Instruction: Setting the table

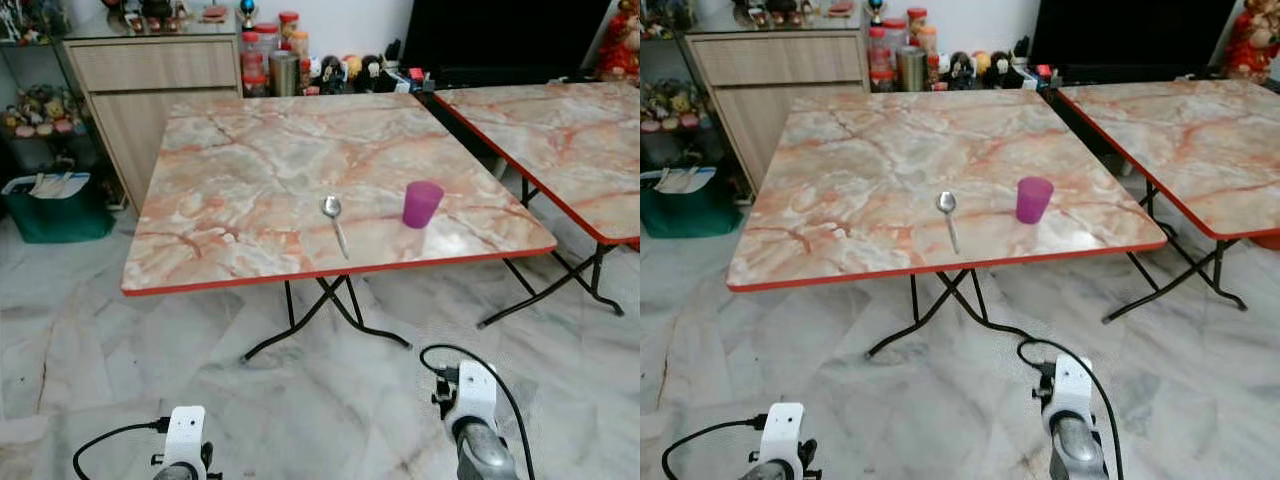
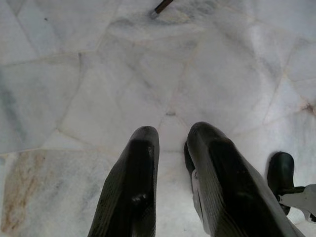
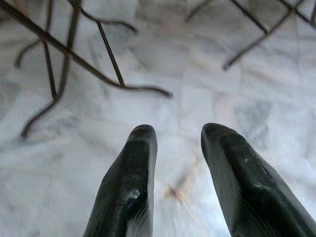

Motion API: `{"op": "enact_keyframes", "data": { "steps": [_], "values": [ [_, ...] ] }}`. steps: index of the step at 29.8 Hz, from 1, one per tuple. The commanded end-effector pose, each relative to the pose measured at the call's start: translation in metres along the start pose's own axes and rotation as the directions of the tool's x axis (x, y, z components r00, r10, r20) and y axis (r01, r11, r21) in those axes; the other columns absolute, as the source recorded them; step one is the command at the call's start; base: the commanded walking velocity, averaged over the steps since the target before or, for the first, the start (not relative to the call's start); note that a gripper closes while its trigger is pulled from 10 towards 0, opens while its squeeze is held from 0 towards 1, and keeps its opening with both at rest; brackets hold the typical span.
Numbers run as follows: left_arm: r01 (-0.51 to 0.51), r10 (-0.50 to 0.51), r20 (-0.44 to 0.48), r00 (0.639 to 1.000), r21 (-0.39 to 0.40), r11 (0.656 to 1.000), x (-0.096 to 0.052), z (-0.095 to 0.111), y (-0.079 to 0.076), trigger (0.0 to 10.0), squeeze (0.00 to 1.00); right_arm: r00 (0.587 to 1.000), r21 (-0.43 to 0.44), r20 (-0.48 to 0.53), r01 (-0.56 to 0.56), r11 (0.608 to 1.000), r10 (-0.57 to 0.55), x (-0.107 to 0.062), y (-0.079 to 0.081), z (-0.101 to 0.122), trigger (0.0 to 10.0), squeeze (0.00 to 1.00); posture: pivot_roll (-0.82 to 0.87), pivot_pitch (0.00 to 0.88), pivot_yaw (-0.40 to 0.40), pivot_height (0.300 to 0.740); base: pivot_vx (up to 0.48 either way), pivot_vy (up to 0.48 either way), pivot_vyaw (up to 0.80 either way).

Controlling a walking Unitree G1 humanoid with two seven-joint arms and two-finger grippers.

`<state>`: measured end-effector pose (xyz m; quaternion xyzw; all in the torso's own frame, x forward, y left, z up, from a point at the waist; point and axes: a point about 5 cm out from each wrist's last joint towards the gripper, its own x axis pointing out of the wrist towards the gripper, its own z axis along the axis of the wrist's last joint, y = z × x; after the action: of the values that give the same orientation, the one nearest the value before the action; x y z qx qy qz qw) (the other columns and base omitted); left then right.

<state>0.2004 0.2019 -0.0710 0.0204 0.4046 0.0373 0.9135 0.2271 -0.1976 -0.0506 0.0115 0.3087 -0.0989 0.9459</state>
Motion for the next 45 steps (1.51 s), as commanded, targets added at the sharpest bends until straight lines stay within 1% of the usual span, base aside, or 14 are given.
{"op": "enact_keyframes", "data": {
  "steps": [1, 2, 3, 5, 6, 8, 11, 15, 22, 24, 27, 37, 39, 45],
  "values": [
    [-0.005, 0.005, -0.006, 1.0, 0.001, 1.0, 0.001, 0.002, 0.0, 10.0, 0.0, 1.0, 0.015, -0.025, 0.002, 1.0, -0.002, -0.002, -0.004, -0.007, 10.0, 0.0, 0.06, 0.0, -0.018, 0.74, 0.0, 0.0, 0.56],
    [-0.005, 0.005, -0.006, 1.0, 0.001, 1.0, 0.001, 0.002, 0.0, 10.0, 0.0, 1.0, 0.015, -0.025, 0.002, 1.0, -0.002, -0.002, -0.004, -0.007, 10.0, 0.0, 0.06, 0.0, -0.018, 0.74, 0.0, 0.0, 0.56],
    [-0.006, 0.006, -0.005, 1.0, 0.0, 1.0, 0.001, 0.001, 0.0, 10.0, 0.0, 0.999, -0.008, -0.051, -0.006, 1.0, 0.006, -0.004, -0.004, -0.012, 10.0, 0.0, 0.06, 0.0, -0.018, 0.74, 0.262, 0.0, 0.79],
    [-0.009, 0.009, -0.005, 1.0, 0.0, 1.0, 0.001, 0.001, 0.001, 10.0, 0.0, 0.996, 0.003, -0.084, -0.009, 1.0, 0.009, -0.006, -0.004, -0.019, 10.0, 0.0, 0.07, 0.0, -0.019, 0.74, 0.276, 0.0, 0.8],
    [-0.014, 0.014, -0.007, 1.0, 0.001, 1.0, 0.001, 0.001, 0.001, 10.0, 0.0, 0.992, 0.012, -0.122, -0.01, 1.0, 0.011, -0.008, -0.004, -0.026, 10.0, 0.0, 0.07, 0.0, -0.018, 0.74, 0.292, 0.0, 0.74],
    [-0.014, 0.015, -0.008, 1.0, 0.001, 1.0, 0.0, 0.001, 0.001, 10.0, 0.0, 0.991, 0.012, -0.131, -0.01, 1.0, 0.012, -0.008, -0.004, -0.028, 10.0, 0.0, 0.07, 0.0, -0.018, 0.74, 0.292, 0.0, 0.74],
    [-0.013, 0.013, -0.011, 1.0, 0.005, 1.0, 0.001, 0.001, 0.001, 10.0, 0.0, 0.979, 0.003, -0.205, -0.01, 1.0, 0.01, -0.015, -0.005, -0.044, 10.0, 0.0, 0.06, 0.0, -0.018, 0.74, 0.316, 0.0, 0.0],
    [-0.014, 0.014, -0.009, 1.0, 0.003, 1.0, 0.0, 0.0, 0.0, 10.0, 0.0, 0.971, -0.001, -0.236, -0.028, 1.0, 0.027, -0.016, -0.001, -0.049, 10.0, 0.0, 0.07, 0.0, -0.022, 0.74, 0.369, 0.0, 0.0],
    [-0.018, 0.018, -0.009, 1.0, 0.005, 1.0, 0.0, 0.0, 0.0, 10.0, 0.0, 0.973, -0.03, -0.23, -0.038, 0.999, 0.03, -0.015, 0.0, -0.047, 10.0, 0.0, 0.07, 0.0, -0.022, 0.74, 0.396, 0.0, 0.0],
    [-0.019, 0.019, -0.011, 1.0, 0.009, 1.0, 0.0, 0.0, 0.001, 10.0, 0.0, 0.975, -0.029, -0.219, -0.049, 0.998, 0.041, -0.015, 0.0, -0.045, 10.0, 0.0, 0.07, 0.0, -0.022, 0.74, 0.398, 0.0, 0.77],
    [-0.019, 0.019, -0.012, 1.0, 0.009, 1.0, 0.0, -0.001, 0.001, 10.0, 0.0, 0.973, -0.028, -0.226, -0.044, 0.999, 0.037, -0.015, -0.001, -0.046, 10.0, 0.0, 0.07, 0.0, -0.026, 0.74, 0.399, 0.0, 0.62],
    [-0.016, 0.016, -0.02, 1.0, 0.016, 1.0, 0.0, -0.003, 0.001, 10.0, 0.0, 0.969, -0.042, -0.242, -0.056, 0.998, 0.044, -0.018, -0.001, -0.051, 10.0, 0.0, 0.07, 0.0, -0.023, 0.74, 0.391, 0.0, 0.0],
    [-0.015, 0.015, -0.019, 1.0, 0.024, 1.0, 0.0, -0.003, 0.001, 10.0, 0.0, 0.968, -0.029, -0.245, -0.063, 0.998, 0.054, -0.018, 0.001, -0.052, 10.0, 0.0, 0.07, 0.0, -0.02, 0.74, 0.124, 0.0, 0.0],
    [-0.013, 0.013, -0.017, 1.0, 0.029, 1.0, 0.0, -0.002, 0.002, 10.0, 0.0, 0.963, -0.03, -0.251, -0.113, 0.993, 0.102, -0.02, 0.008, -0.055, 10.0, 0.0, 0.07, 0.0, -0.017, 0.74, 0.0, 0.0, 0.0]
  ]
}}
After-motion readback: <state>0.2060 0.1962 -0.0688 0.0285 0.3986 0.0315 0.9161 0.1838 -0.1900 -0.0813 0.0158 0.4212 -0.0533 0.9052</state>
